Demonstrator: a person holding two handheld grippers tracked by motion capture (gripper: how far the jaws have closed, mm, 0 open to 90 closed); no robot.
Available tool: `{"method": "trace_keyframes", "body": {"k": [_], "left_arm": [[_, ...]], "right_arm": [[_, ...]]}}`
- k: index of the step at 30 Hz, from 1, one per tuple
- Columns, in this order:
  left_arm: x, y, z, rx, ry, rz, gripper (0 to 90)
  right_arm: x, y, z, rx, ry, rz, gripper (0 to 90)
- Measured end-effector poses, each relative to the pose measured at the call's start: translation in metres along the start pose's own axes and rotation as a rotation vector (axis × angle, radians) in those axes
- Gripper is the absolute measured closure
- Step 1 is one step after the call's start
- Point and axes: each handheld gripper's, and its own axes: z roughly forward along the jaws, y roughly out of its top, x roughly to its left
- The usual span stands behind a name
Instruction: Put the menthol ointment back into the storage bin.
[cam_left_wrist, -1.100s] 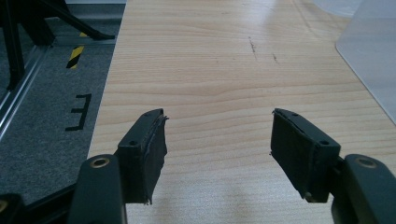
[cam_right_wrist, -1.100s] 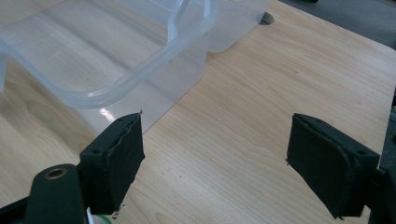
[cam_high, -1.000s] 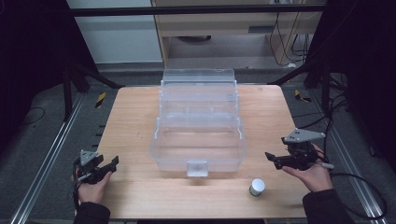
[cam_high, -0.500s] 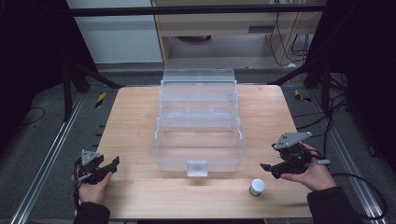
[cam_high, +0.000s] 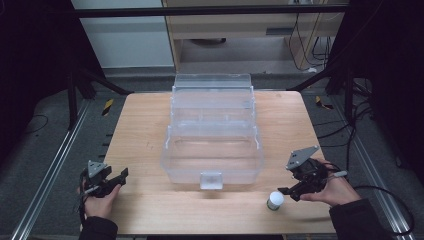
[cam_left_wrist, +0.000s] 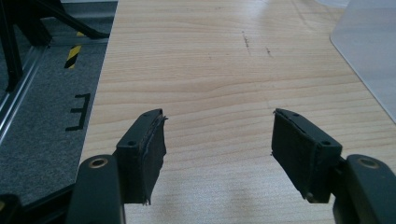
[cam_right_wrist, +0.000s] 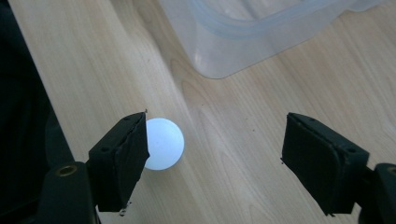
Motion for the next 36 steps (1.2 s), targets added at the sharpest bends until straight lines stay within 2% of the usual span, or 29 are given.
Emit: {"method": "trace_keyframes", "body": {"k": [5, 16, 23, 24, 28, 36], "left_arm": [[0.000, 0.000, 0.000, -0.002, 0.000, 0.000, 34.6], [-0.001, 0.000, 0.000, 0.002, 0.000, 0.004, 34.7], [-0.001, 0.001, -0.001, -0.001, 0.004, 0.008, 34.7], [-0.002, 0.001, -0.001, 0.000, 0.004, 0.008, 34.7], [-0.002, 0.001, -0.001, -0.001, 0.005, 0.011, 34.8], [-0.002, 0.001, -0.001, 0.000, 0.007, 0.014, 34.8]], "right_arm": [[0.002, 0.003, 0.004, 0.037, 0.024, -0.017, 25.2], [0.012, 0.007, 0.019, 0.150, 0.078, -0.106, 30.0], [0.017, 0.007, 0.027, 0.215, 0.102, -0.142, 31.7], [0.016, 0.006, 0.030, 0.214, 0.105, -0.157, 32.0], [0.018, 0.005, 0.035, 0.243, 0.109, -0.160, 32.9], [0.022, 0.006, 0.047, 0.289, 0.126, -0.202, 35.7]]}}
